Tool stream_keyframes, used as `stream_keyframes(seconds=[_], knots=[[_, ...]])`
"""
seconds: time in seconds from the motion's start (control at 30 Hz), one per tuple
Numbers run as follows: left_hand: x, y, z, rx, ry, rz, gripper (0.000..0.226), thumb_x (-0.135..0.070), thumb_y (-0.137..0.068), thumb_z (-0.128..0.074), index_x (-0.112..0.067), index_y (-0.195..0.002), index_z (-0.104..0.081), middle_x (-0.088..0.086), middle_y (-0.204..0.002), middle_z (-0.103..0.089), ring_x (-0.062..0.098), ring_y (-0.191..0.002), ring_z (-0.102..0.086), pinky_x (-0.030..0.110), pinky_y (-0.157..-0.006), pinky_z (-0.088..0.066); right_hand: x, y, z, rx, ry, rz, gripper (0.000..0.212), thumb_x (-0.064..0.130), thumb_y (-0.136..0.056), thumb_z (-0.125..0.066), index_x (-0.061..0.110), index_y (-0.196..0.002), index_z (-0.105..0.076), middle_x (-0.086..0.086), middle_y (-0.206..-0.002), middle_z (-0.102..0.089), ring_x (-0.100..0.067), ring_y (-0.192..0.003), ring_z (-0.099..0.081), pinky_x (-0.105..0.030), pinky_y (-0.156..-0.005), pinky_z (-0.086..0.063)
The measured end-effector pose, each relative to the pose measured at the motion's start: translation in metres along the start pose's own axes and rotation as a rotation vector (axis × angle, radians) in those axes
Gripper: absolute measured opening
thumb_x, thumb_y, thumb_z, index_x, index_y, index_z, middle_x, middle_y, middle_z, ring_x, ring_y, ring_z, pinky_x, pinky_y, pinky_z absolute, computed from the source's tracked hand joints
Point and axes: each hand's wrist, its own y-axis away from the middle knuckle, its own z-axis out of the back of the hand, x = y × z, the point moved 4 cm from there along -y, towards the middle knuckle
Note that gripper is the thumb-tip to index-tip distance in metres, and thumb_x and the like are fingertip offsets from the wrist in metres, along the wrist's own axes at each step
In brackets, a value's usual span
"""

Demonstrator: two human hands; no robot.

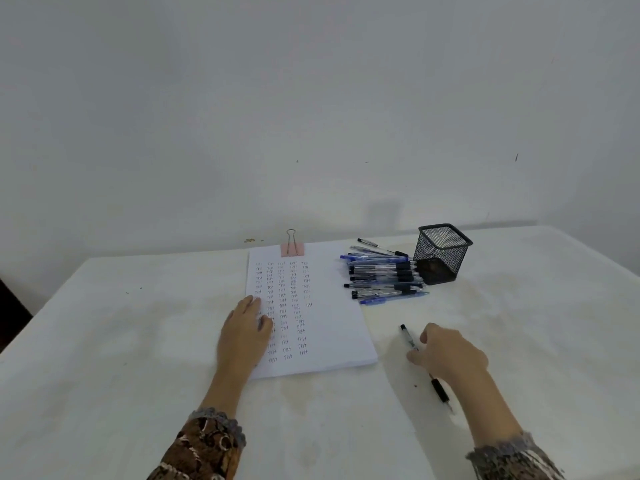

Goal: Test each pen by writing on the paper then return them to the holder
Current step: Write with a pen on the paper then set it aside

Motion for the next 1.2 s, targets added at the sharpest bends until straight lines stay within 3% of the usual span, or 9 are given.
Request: stream_keyframes(seconds=[0.17,0.3,0.43,0.57,0.8,1.03,1.13,1.2], knots=[[-0.001,0.001,0.0,-0.003,-0.008,0.001,0.046,-0.019,-0.093,-0.043,-0.009,-0.139,-0.04,0.0,-0.149,-0.032,0.017,-0.135,-0.031,0.03,-0.109,-0.027,0.006,-0.01,0.002,0.056,0.028,0.017,0.016,0.017,-0.085,-0.05,0.016,-0.1,-0.055,0.0,-0.095,-0.054,-0.022,-0.084,-0.054,-0.026,-0.073,-0.04],[0.0,0.0,0.0,0.003,-0.004,-0.002,0.047,-0.02,-0.094,-0.043,-0.009,-0.139,-0.04,0.001,-0.15,-0.031,0.017,-0.135,-0.03,0.031,-0.11,-0.026,-0.001,-0.021,0.006,0.106,0.041,0.055,0.02,0.029,-0.082,-0.06,0.017,-0.097,-0.055,0.0,-0.091,-0.056,-0.021,-0.085,-0.058,-0.027,-0.079,-0.047],[-0.001,0.0,0.001,-0.003,0.002,-0.008,0.046,-0.019,-0.094,-0.043,-0.008,-0.138,-0.041,0.001,-0.149,-0.032,0.017,-0.135,-0.031,0.03,-0.109,-0.026,0.017,-0.055,0.032,-0.2,-0.101,0.292,0.013,0.024,-0.084,-0.061,0.022,-0.094,-0.055,-0.002,-0.108,-0.055,-0.022,-0.104,-0.053,-0.033,-0.086,-0.047],[0.0,0.001,0.001,-0.004,-0.003,-0.011,0.046,-0.02,-0.094,-0.043,-0.008,-0.138,-0.041,0.002,-0.149,-0.033,0.018,-0.135,-0.031,0.03,-0.109,-0.026,0.043,-0.078,0.026,-0.417,0.09,0.533,0.033,0.03,-0.086,-0.061,0.026,-0.118,-0.056,0.001,-0.121,-0.049,-0.021,-0.116,-0.043,-0.033,-0.089,-0.04],[0.0,0.0,0.001,-0.008,0.004,-0.009,0.046,-0.021,-0.094,-0.042,-0.01,-0.139,-0.04,0.001,-0.149,-0.032,0.016,-0.135,-0.031,0.028,-0.109,-0.027,0.047,-0.106,0.021,-0.471,0.149,0.52,0.033,0.036,-0.089,-0.057,0.029,-0.121,-0.054,0.006,-0.124,-0.055,-0.02,-0.116,-0.048,-0.033,-0.087,-0.038],[0.002,-0.001,0.0,0.003,0.002,-0.014,0.046,-0.021,-0.094,-0.042,-0.009,-0.139,-0.04,0.001,-0.149,-0.032,0.017,-0.135,-0.031,0.028,-0.109,-0.025,0.052,-0.117,0.033,-0.33,0.02,0.482,0.032,0.03,-0.078,-0.071,0.017,-0.104,-0.059,0.001,-0.111,-0.06,-0.021,-0.103,-0.055,-0.028,-0.074,-0.038],[0.002,-0.001,-0.001,-0.001,0.003,-0.016,0.046,-0.021,-0.094,-0.043,-0.009,-0.138,-0.041,0.001,-0.149,-0.033,0.017,-0.135,-0.031,0.028,-0.11,-0.025,0.056,-0.115,0.041,-0.371,0.209,0.479,0.034,0.041,-0.078,-0.069,0.022,-0.104,-0.06,0.003,-0.11,-0.061,-0.02,-0.107,-0.052,-0.03,-0.082,-0.035],[0.003,-0.002,-0.001,0.0,0.0,-0.017,0.046,-0.021,-0.094,-0.043,-0.009,-0.138,-0.04,0.001,-0.149,-0.033,0.017,-0.135,-0.031,0.028,-0.11,-0.025,0.059,-0.113,0.044,-0.384,0.205,0.495,0.032,0.041,-0.081,-0.067,0.023,-0.108,-0.062,0.002,-0.11,-0.062,-0.02,-0.107,-0.053,-0.03,-0.084,-0.038]])
